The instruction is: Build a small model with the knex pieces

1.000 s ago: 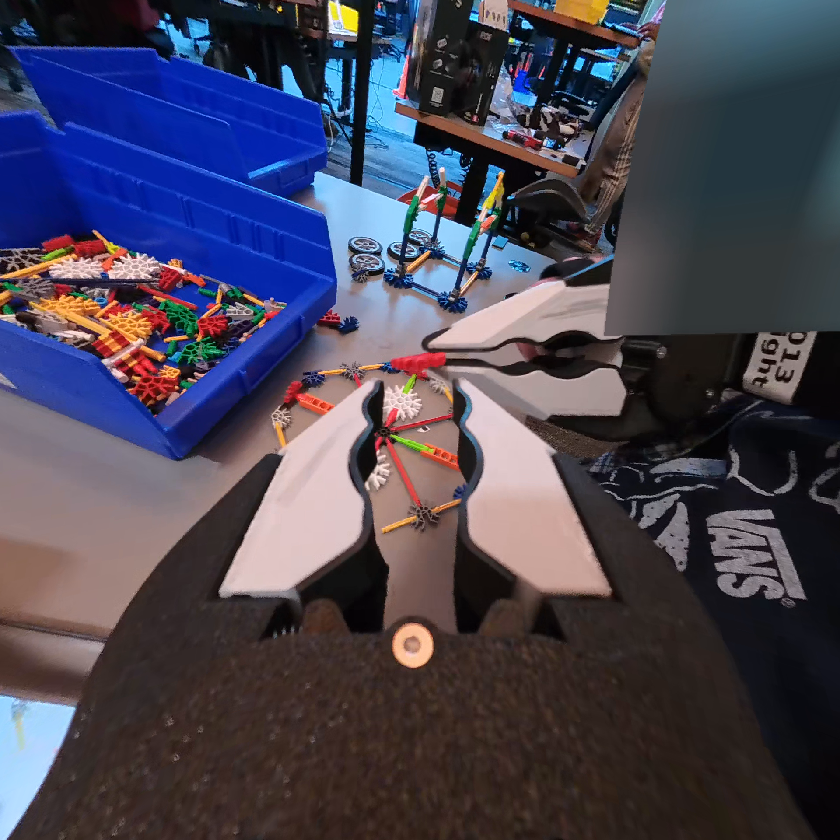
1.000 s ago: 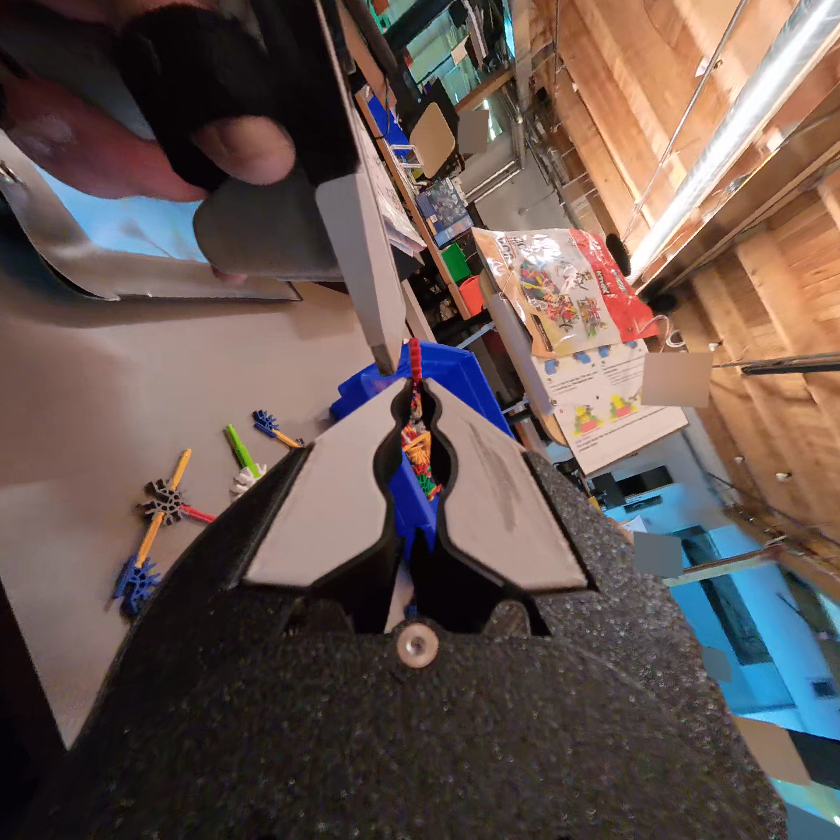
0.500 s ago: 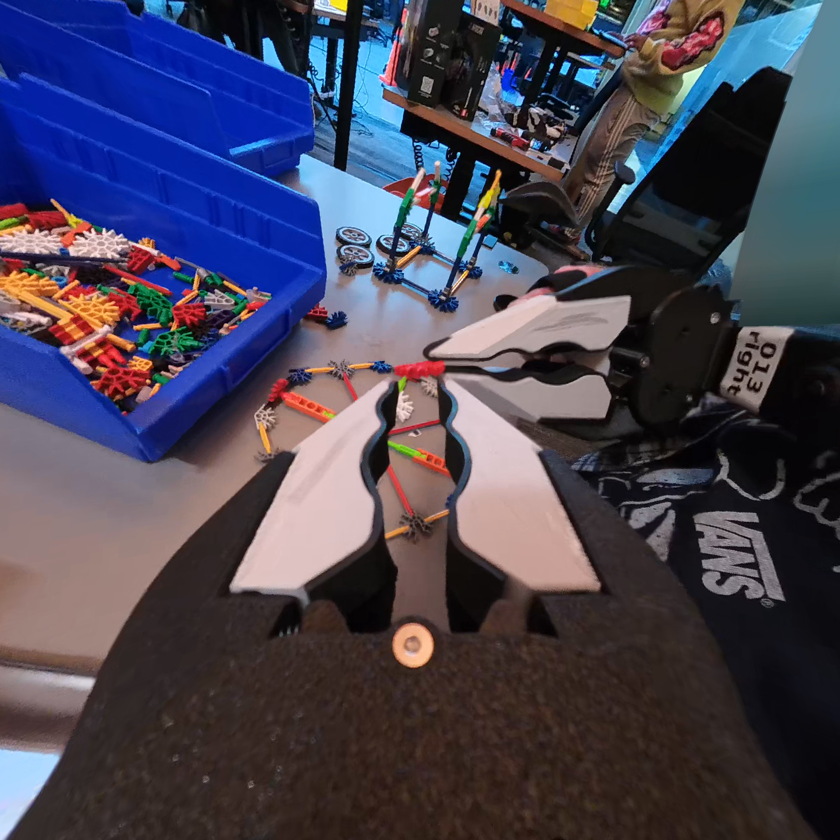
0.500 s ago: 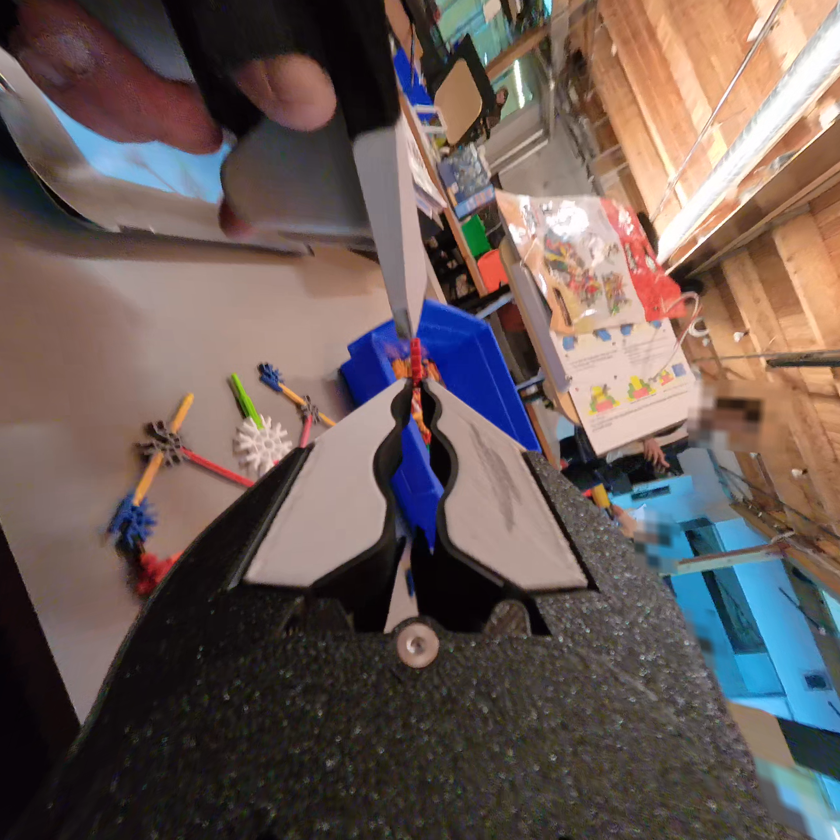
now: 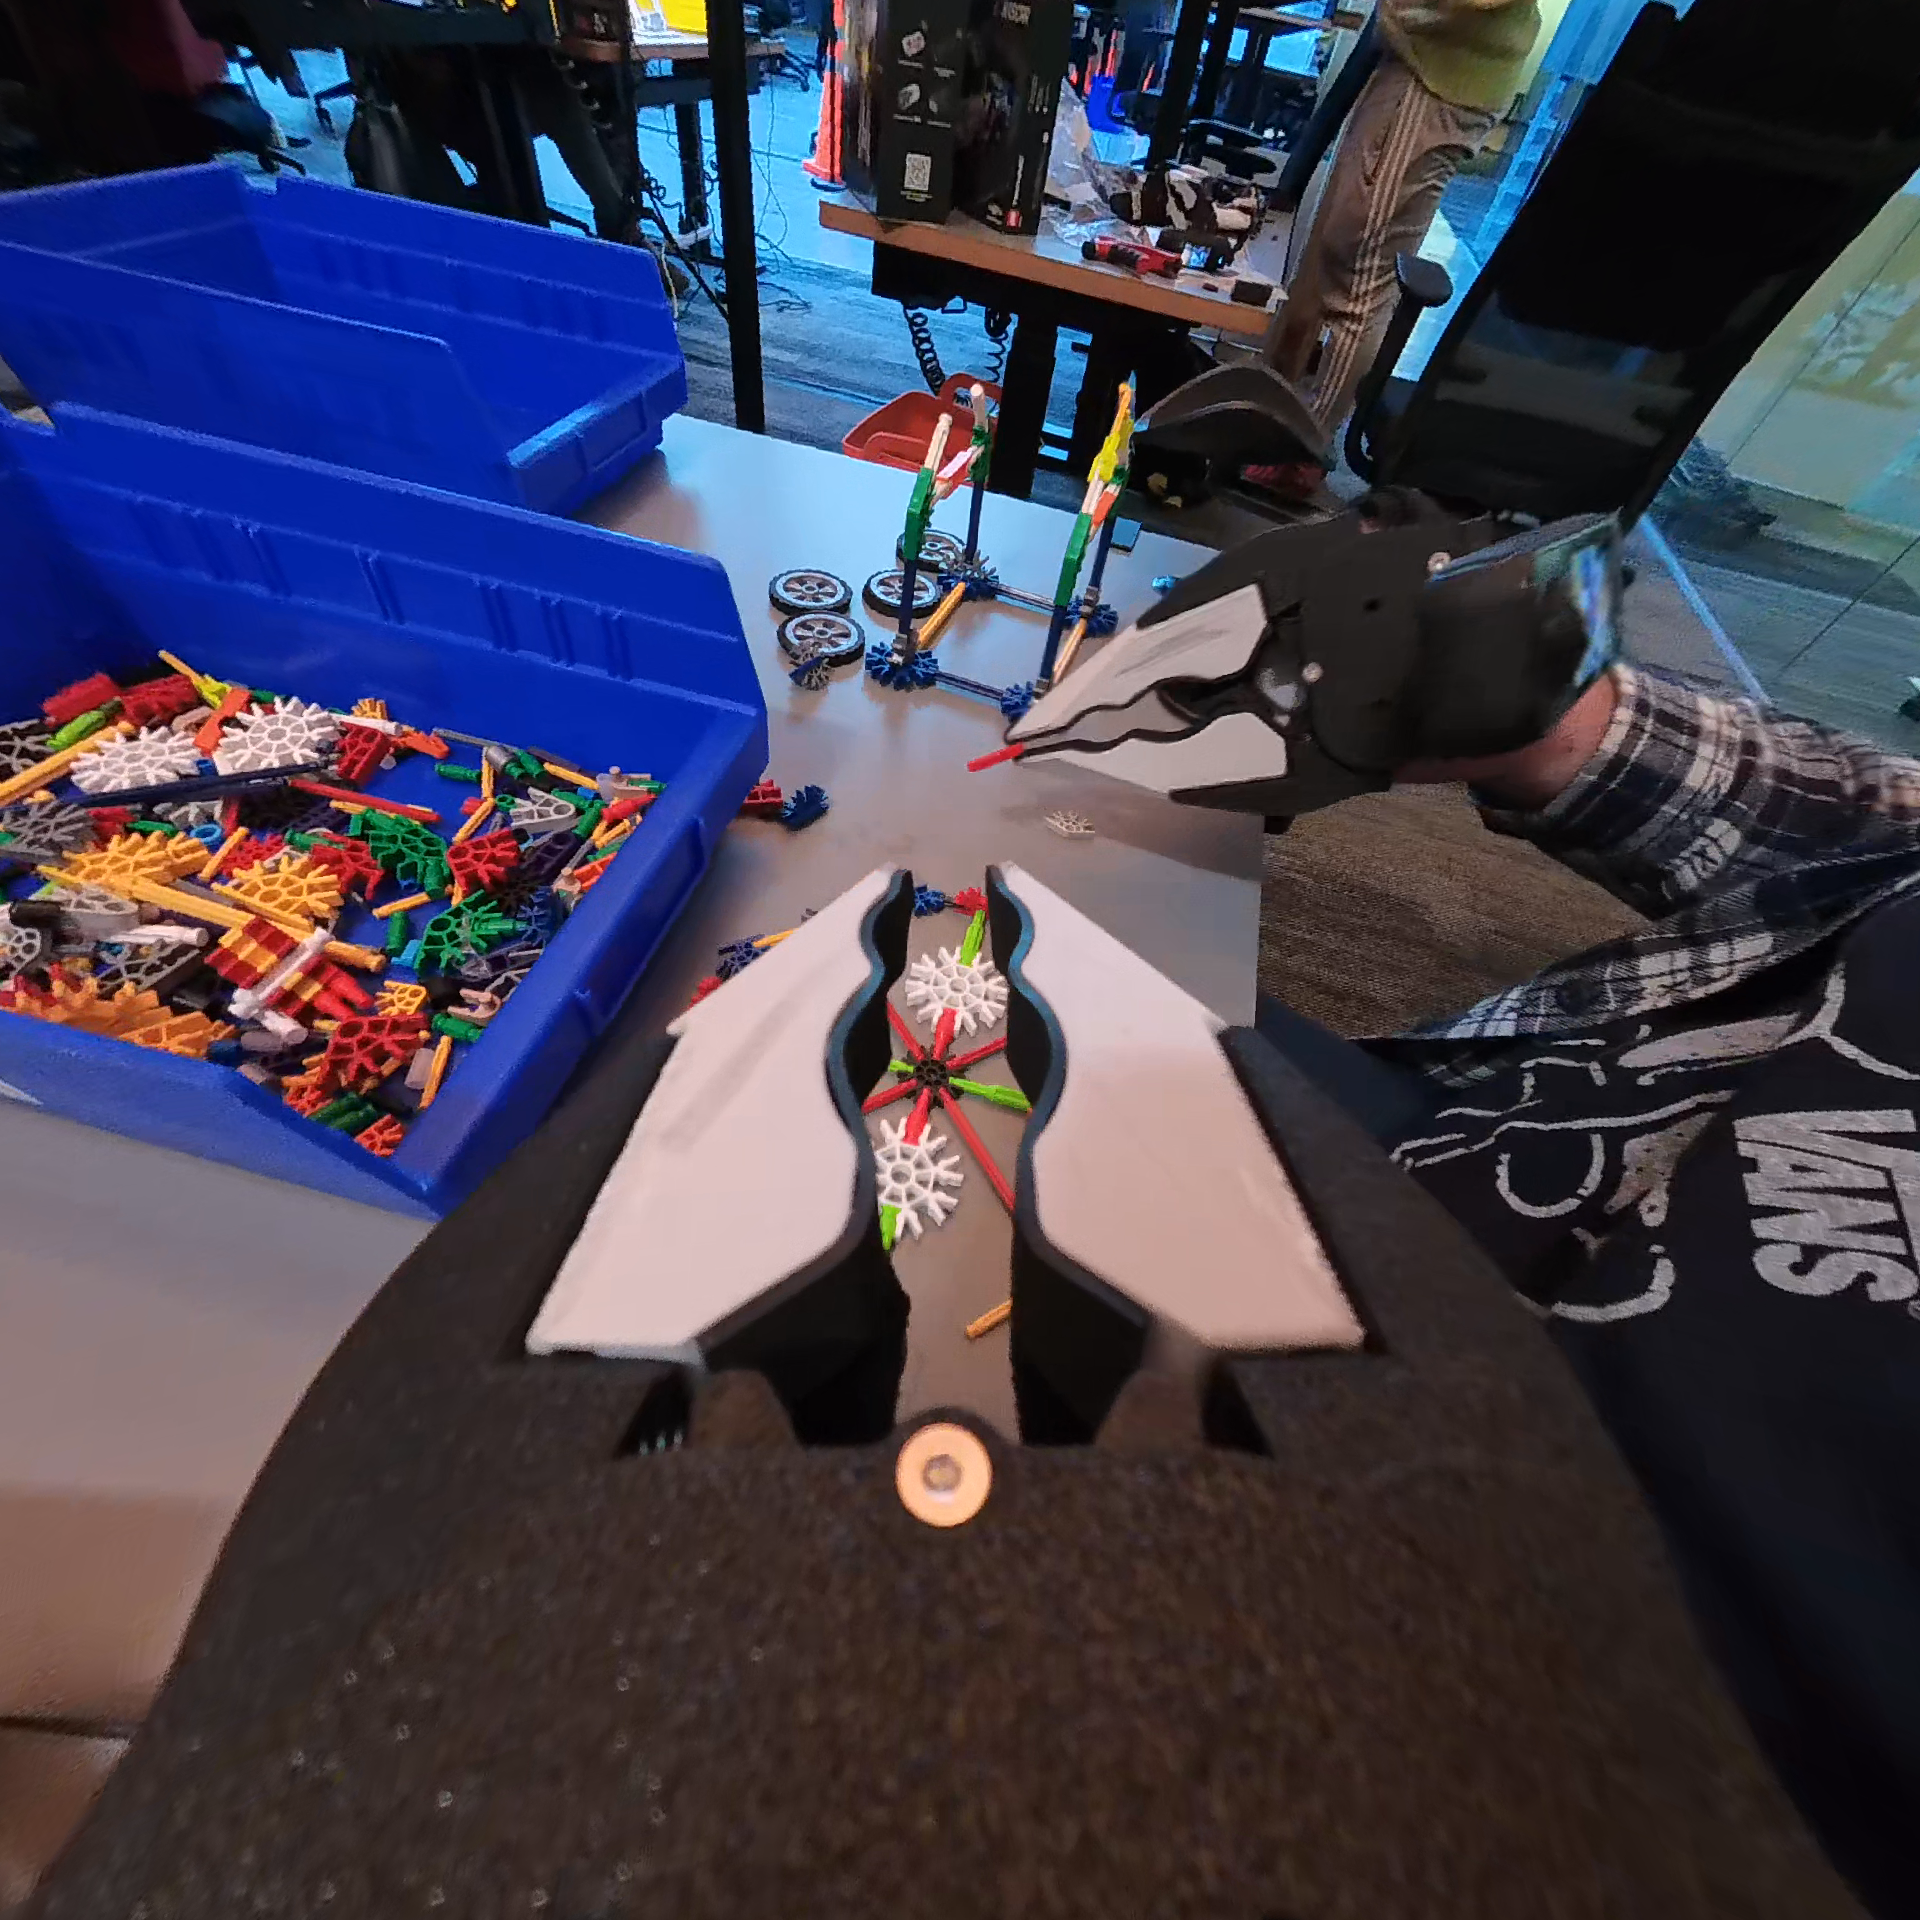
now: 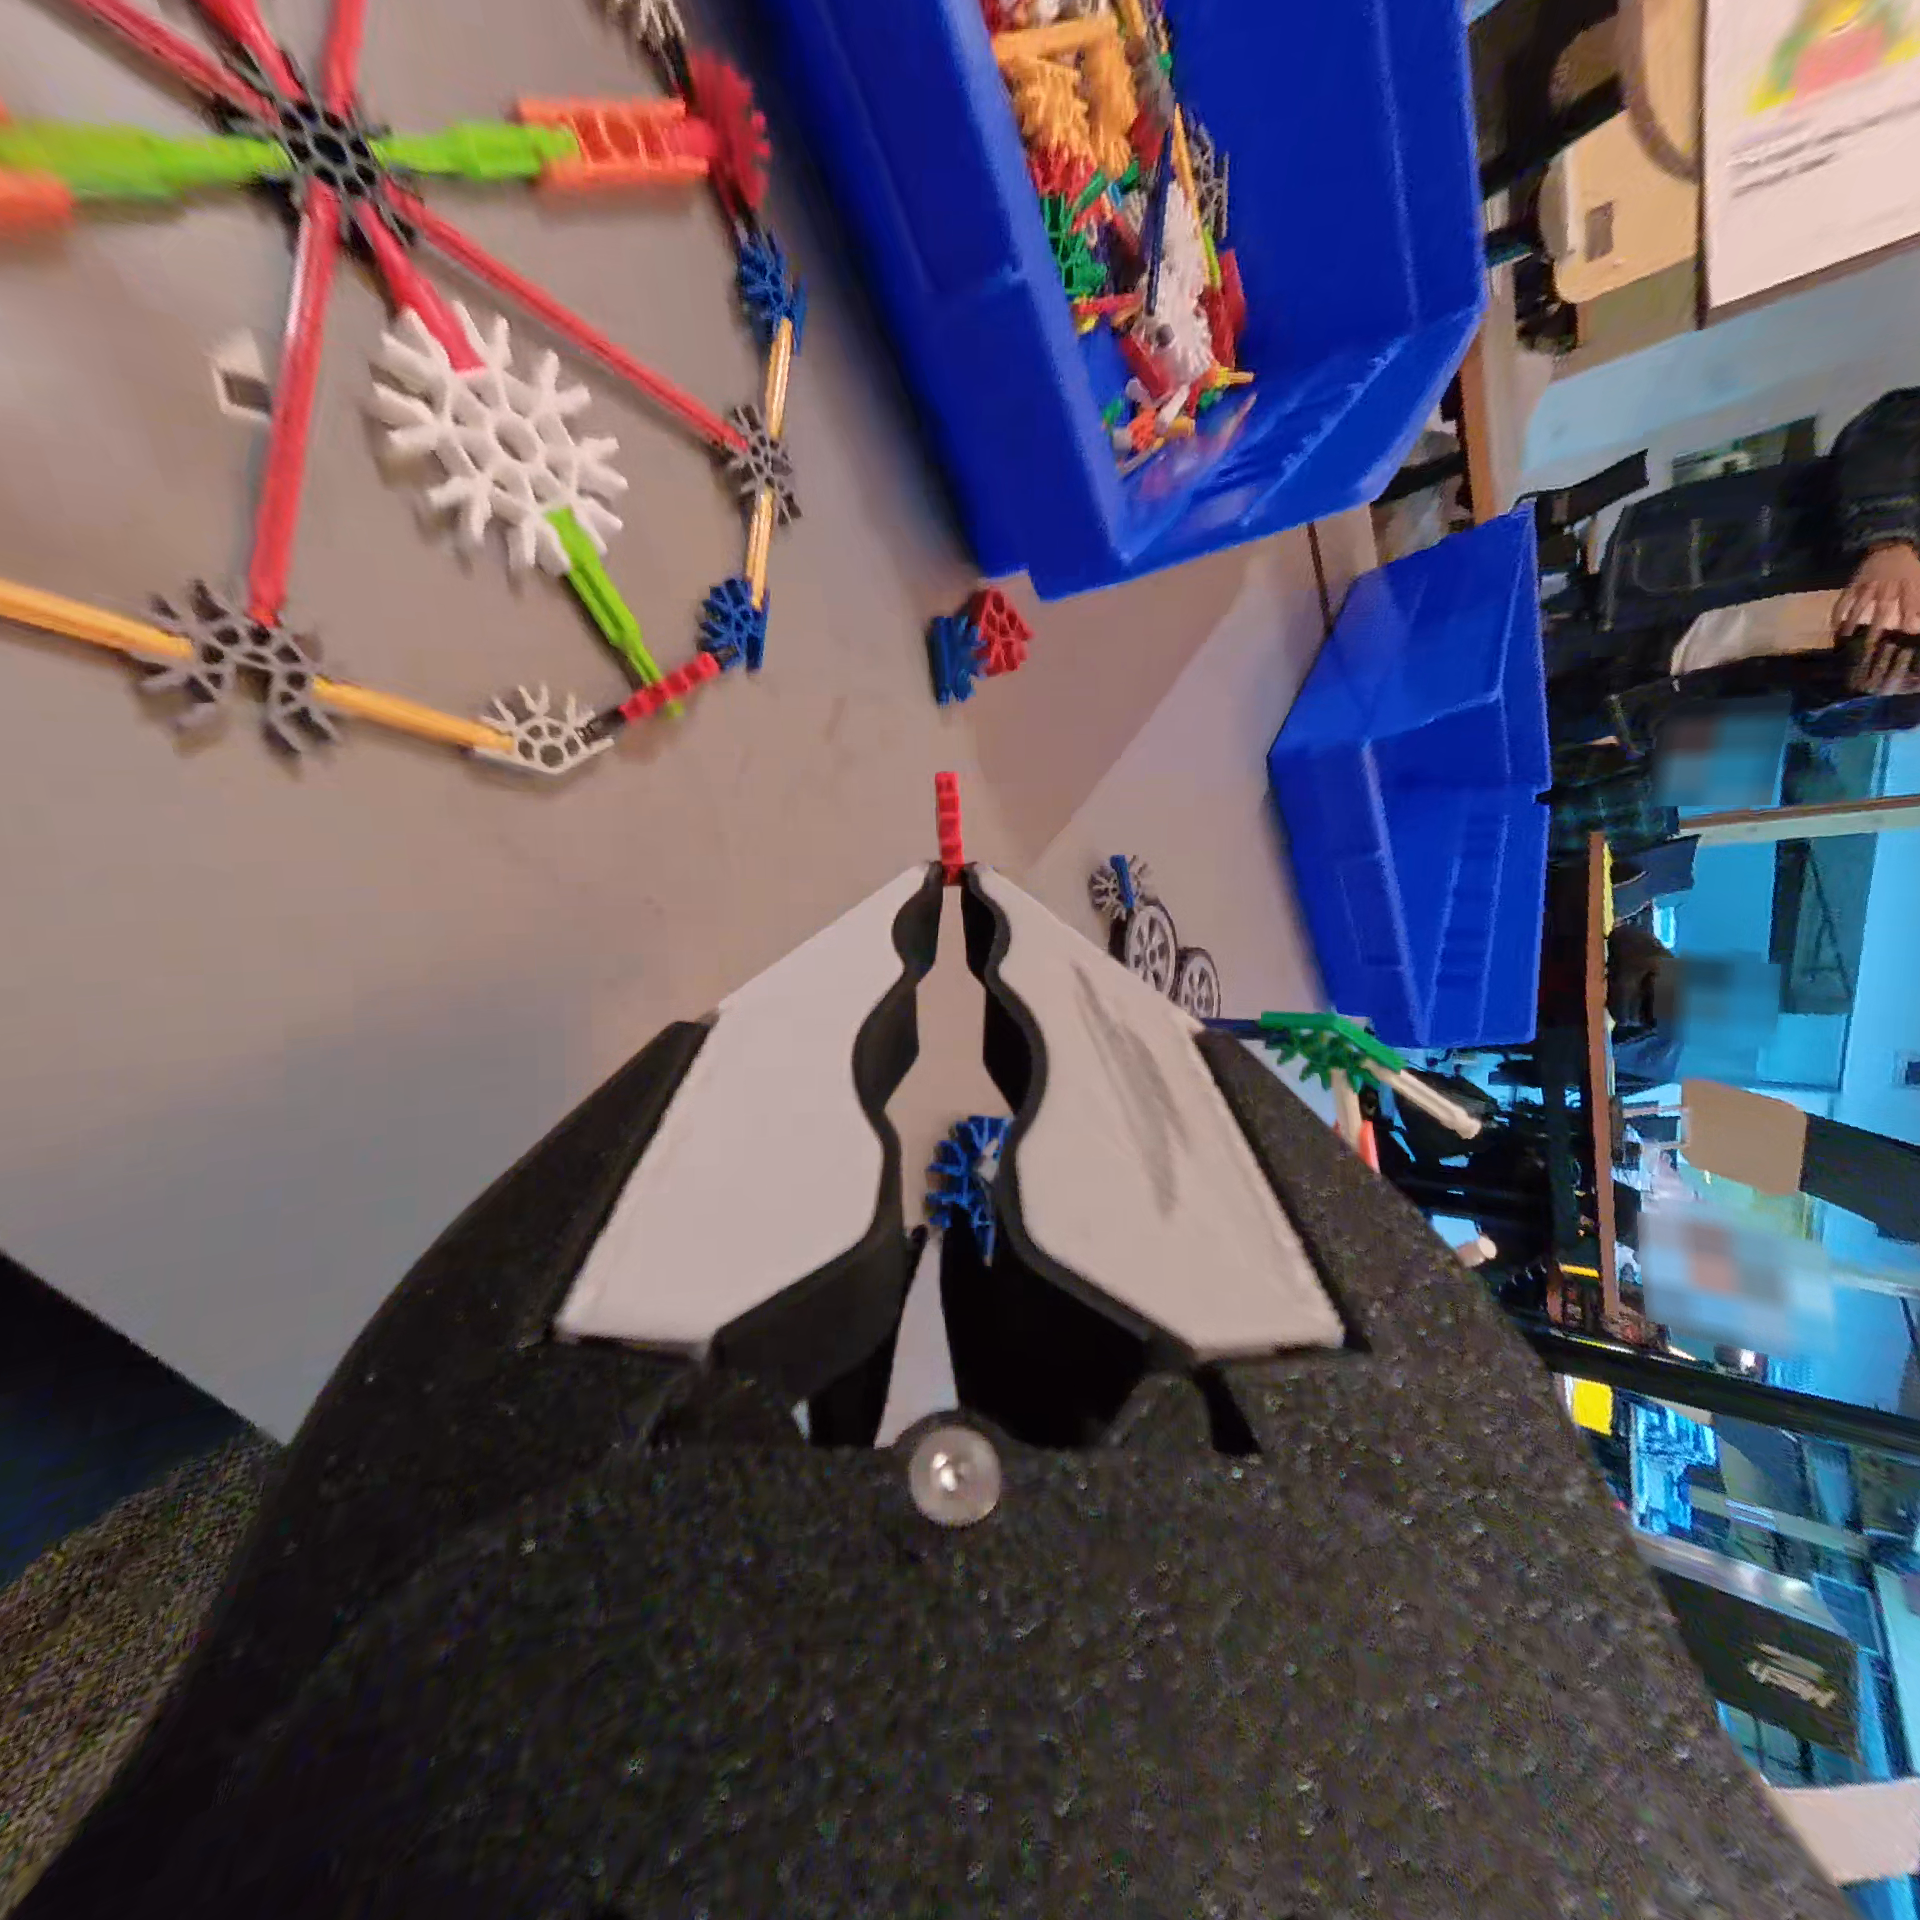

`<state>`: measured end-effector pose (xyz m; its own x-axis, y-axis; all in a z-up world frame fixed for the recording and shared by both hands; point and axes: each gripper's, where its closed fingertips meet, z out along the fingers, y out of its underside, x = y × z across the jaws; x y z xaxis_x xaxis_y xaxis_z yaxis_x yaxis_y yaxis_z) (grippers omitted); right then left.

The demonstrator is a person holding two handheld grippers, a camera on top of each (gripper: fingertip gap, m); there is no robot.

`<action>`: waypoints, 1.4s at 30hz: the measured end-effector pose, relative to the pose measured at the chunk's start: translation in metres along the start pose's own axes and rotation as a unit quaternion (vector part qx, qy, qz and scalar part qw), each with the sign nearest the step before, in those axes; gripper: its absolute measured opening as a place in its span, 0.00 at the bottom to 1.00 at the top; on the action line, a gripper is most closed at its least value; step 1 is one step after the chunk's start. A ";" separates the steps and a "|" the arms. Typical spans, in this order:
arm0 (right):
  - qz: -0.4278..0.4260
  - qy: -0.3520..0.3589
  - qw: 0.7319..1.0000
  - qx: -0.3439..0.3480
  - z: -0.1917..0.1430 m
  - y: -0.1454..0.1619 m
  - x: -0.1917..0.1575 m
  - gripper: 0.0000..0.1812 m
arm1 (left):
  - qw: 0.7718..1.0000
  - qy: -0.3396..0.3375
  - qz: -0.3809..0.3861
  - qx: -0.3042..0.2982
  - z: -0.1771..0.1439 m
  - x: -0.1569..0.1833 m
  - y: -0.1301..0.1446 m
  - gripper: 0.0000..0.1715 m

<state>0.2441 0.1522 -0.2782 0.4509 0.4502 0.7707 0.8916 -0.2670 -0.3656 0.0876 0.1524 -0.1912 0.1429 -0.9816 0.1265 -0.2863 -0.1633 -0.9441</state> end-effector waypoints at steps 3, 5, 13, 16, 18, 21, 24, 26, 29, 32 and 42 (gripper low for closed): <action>-0.020 -0.022 0.999 -0.024 0.011 0.008 -0.006 0.02 | 1.000 -0.004 0.002 -0.002 0.001 -0.001 0.001 0.08; -0.042 -0.035 0.997 -0.045 0.018 0.014 -0.011 0.02 | 1.000 -0.005 0.002 -0.005 0.001 -0.002 0.001 0.08; -0.085 -0.057 0.993 -0.064 0.028 0.020 -0.025 0.02 | 1.000 -0.011 0.012 -0.011 0.004 -0.002 0.000 0.09; -0.086 -0.063 0.992 -0.063 0.028 0.019 -0.026 0.02 | 1.000 -0.011 0.014 -0.012 0.004 -0.002 0.000 0.09; -0.086 -0.067 0.992 -0.060 0.027 0.019 -0.027 0.02 | 1.000 -0.015 0.017 -0.012 0.002 -0.002 -0.001 0.10; -0.081 -0.077 0.992 -0.058 0.023 0.020 -0.028 0.04 | 1.000 -0.019 0.017 -0.009 -0.003 -0.003 -0.001 0.10; -0.059 -0.094 0.993 -0.045 0.018 0.019 -0.029 0.07 | 1.000 -0.026 0.015 -0.008 -0.007 -0.007 0.001 0.10; -0.049 -0.103 0.992 -0.047 0.015 0.021 -0.028 0.09 | 1.000 -0.028 0.013 -0.007 -0.009 -0.009 0.002 0.10; -0.034 -0.117 0.992 -0.036 0.012 0.020 -0.026 0.09 | 0.999 -0.030 0.014 -0.005 -0.012 -0.013 0.002 0.11; -0.009 -0.115 0.993 -0.028 0.008 0.018 -0.015 0.09 | 0.999 -0.034 0.017 -0.005 -0.015 -0.016 0.002 0.11; 0.147 -0.172 0.968 0.107 0.005 -0.093 0.056 0.07 | 0.995 -0.092 0.042 0.004 -0.046 -0.046 -0.002 0.11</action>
<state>0.1863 0.2061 -0.2035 0.6412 0.6479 0.4112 0.6937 -0.2604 -0.6715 0.0382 0.1933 -0.1816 0.2893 -0.9572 -0.0105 -0.2969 -0.0793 -0.9516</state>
